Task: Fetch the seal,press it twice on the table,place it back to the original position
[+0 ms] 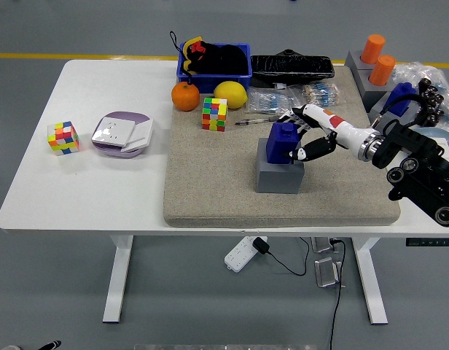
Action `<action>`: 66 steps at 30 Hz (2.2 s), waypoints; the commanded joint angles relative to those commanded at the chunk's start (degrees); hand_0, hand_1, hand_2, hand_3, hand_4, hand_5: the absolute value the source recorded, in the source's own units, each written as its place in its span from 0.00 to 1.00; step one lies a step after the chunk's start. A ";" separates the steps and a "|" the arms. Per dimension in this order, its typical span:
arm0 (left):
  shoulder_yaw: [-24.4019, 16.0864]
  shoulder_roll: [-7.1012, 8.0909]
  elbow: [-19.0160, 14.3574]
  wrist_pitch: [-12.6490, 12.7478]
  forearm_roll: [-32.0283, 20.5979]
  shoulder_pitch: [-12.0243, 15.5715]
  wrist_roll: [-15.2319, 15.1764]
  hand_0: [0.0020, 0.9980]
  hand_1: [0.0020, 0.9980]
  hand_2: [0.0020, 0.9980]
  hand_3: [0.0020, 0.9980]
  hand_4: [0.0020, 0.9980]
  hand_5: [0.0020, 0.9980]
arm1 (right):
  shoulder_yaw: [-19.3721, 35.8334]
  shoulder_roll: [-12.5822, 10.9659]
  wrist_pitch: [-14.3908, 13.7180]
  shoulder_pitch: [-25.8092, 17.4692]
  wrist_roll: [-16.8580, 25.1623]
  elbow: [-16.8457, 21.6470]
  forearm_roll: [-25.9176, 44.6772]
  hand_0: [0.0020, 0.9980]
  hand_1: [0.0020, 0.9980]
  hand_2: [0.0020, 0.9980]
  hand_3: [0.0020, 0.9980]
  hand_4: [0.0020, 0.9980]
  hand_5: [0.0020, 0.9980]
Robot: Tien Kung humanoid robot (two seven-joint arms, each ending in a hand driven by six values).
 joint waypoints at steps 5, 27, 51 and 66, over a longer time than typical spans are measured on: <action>-0.08 -0.08 -0.02 -0.02 0.08 -0.01 -0.04 0.82 0.81 0.78 0.82 0.73 0.42 | -0.19 -0.27 0.12 0.42 -0.05 -0.11 -0.43 0.49 0.33 0.35 0.36 0.72 0.00; -0.19 -0.31 0.05 -0.10 0.09 -0.01 -0.07 0.82 0.81 0.78 0.82 0.73 0.42 | -0.59 -0.76 0.62 0.53 -0.39 -0.13 -0.88 0.49 0.33 0.35 0.36 0.72 0.00; -0.22 -0.38 0.08 -0.09 0.10 -0.12 -0.12 0.82 0.81 0.79 0.82 0.73 0.42 | -1.44 0.04 0.55 0.40 -0.29 -0.42 -0.66 0.49 0.33 0.35 0.36 0.72 0.00; -0.19 -0.45 0.09 -0.09 0.05 -0.09 -0.10 0.82 0.81 0.78 0.82 0.73 0.42 | -2.35 0.36 0.31 0.61 -0.29 -1.08 -0.68 0.71 0.68 0.66 0.68 0.88 0.00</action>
